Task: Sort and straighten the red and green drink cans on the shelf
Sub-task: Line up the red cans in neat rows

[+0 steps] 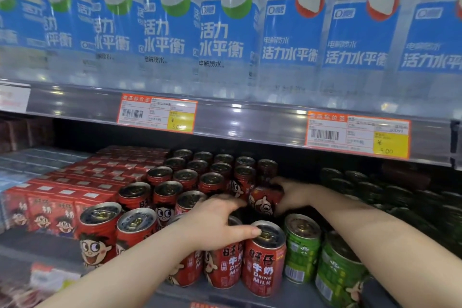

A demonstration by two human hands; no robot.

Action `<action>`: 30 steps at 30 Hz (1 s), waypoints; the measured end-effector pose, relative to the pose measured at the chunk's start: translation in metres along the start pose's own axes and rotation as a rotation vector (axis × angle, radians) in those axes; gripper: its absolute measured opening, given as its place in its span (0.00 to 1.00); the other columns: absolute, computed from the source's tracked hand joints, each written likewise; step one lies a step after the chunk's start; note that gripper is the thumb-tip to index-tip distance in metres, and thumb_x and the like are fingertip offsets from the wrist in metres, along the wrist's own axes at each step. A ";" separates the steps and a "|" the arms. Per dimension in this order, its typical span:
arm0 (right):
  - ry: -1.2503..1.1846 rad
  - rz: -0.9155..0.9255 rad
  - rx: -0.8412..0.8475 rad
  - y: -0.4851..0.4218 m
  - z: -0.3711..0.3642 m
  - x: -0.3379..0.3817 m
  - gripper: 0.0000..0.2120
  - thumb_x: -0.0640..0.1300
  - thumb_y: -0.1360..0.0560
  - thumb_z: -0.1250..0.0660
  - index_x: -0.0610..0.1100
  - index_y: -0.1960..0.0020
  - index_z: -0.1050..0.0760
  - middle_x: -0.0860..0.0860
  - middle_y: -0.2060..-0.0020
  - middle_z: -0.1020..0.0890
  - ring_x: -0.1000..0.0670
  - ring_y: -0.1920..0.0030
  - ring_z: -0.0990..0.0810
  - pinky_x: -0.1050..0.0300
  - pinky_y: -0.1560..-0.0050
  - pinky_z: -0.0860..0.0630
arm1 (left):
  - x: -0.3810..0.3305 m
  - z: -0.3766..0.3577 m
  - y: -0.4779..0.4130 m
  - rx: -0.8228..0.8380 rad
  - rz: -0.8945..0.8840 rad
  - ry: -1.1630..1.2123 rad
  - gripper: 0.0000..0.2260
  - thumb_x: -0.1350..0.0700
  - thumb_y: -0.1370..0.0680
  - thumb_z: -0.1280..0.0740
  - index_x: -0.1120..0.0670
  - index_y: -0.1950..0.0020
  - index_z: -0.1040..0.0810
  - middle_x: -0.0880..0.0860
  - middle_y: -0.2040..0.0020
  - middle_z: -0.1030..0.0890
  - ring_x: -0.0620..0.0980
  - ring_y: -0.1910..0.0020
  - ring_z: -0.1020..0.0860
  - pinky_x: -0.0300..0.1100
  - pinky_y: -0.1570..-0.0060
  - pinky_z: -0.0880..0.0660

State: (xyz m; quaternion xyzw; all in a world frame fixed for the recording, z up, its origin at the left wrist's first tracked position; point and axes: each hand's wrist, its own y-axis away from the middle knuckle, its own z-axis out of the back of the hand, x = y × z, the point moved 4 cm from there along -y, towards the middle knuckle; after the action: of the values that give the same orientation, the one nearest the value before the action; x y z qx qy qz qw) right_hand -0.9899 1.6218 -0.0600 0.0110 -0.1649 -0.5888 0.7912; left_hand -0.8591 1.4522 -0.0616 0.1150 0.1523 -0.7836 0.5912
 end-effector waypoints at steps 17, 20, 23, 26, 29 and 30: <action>-0.271 0.241 -0.053 0.012 -0.018 0.095 0.35 0.51 0.34 0.24 0.46 0.31 0.34 0.49 0.35 0.27 0.49 0.38 0.25 0.58 0.42 0.26 | 0.061 0.022 0.031 0.071 0.239 -0.261 0.46 0.22 0.36 0.56 0.46 0.24 0.46 0.50 0.23 0.45 0.51 0.24 0.49 0.49 0.26 0.50; -0.324 0.255 -0.089 0.008 -0.020 0.102 0.33 0.49 0.34 0.23 0.46 0.33 0.32 0.48 0.37 0.25 0.49 0.43 0.23 0.52 0.46 0.21 | 0.061 0.020 0.029 0.041 0.229 -0.277 0.38 0.28 0.29 0.51 0.47 0.24 0.46 0.50 0.23 0.44 0.52 0.24 0.50 0.49 0.26 0.50; -0.378 0.284 -0.099 0.011 -0.027 0.103 0.34 0.49 0.33 0.24 0.47 0.31 0.34 0.50 0.36 0.26 0.51 0.42 0.24 0.57 0.45 0.23 | 0.063 0.019 0.030 0.061 0.229 -0.270 0.41 0.26 0.32 0.53 0.47 0.24 0.45 0.50 0.23 0.43 0.52 0.24 0.48 0.50 0.26 0.49; -0.398 0.283 -0.088 0.017 -0.011 0.086 0.30 0.54 0.29 0.29 0.49 0.30 0.34 0.50 0.36 0.27 0.50 0.39 0.25 0.60 0.47 0.25 | 0.057 0.024 0.029 -0.009 0.200 -0.267 0.34 0.30 0.28 0.51 0.45 0.25 0.44 0.50 0.24 0.42 0.50 0.24 0.47 0.50 0.26 0.51; -0.423 0.210 -0.306 0.029 0.037 0.050 0.17 0.50 0.22 0.37 0.42 0.37 0.28 0.47 0.47 0.23 0.48 0.48 0.24 0.59 0.57 0.28 | 0.044 0.030 0.021 -0.116 0.112 -0.174 0.27 0.35 0.24 0.49 0.43 0.26 0.41 0.48 0.25 0.40 0.48 0.25 0.44 0.49 0.26 0.50; -0.387 0.170 -0.365 0.034 0.051 0.037 0.15 0.48 0.21 0.40 0.39 0.39 0.27 0.45 0.51 0.24 0.47 0.51 0.25 0.59 0.59 0.29 | 0.040 0.030 0.018 -0.125 0.088 -0.140 0.28 0.34 0.24 0.49 0.43 0.27 0.40 0.48 0.25 0.39 0.48 0.26 0.43 0.49 0.26 0.48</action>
State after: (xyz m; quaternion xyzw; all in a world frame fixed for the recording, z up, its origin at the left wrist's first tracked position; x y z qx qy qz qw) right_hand -0.9634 1.6062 0.0048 -0.2582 -0.2047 -0.5312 0.7805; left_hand -0.8527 1.4005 -0.0502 0.0293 0.1540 -0.7521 0.6401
